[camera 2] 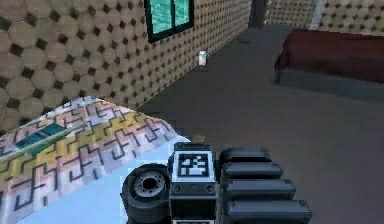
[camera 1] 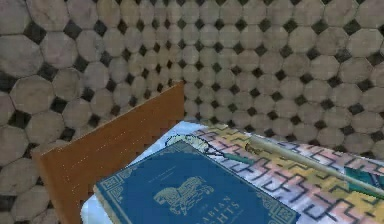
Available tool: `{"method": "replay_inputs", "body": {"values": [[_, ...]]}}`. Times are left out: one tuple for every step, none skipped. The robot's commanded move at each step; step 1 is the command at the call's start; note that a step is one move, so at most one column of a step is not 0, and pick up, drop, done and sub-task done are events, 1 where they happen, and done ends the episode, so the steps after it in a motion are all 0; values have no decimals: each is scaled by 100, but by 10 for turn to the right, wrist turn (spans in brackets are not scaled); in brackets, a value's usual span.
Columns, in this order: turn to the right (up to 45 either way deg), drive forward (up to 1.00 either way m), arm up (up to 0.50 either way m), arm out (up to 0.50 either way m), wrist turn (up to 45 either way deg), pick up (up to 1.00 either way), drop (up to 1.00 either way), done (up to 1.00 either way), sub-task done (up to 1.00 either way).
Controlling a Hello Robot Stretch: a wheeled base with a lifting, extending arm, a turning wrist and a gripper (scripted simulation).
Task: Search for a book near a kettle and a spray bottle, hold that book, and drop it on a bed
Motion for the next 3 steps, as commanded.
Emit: {"method": "replay_inputs", "body": {"values": [[-450,0,0,0,0,0,0,0,0],[-450,0,0,0,0,0,0,0,0],[-270,0,0,0,0,0,0,0,0]]}}
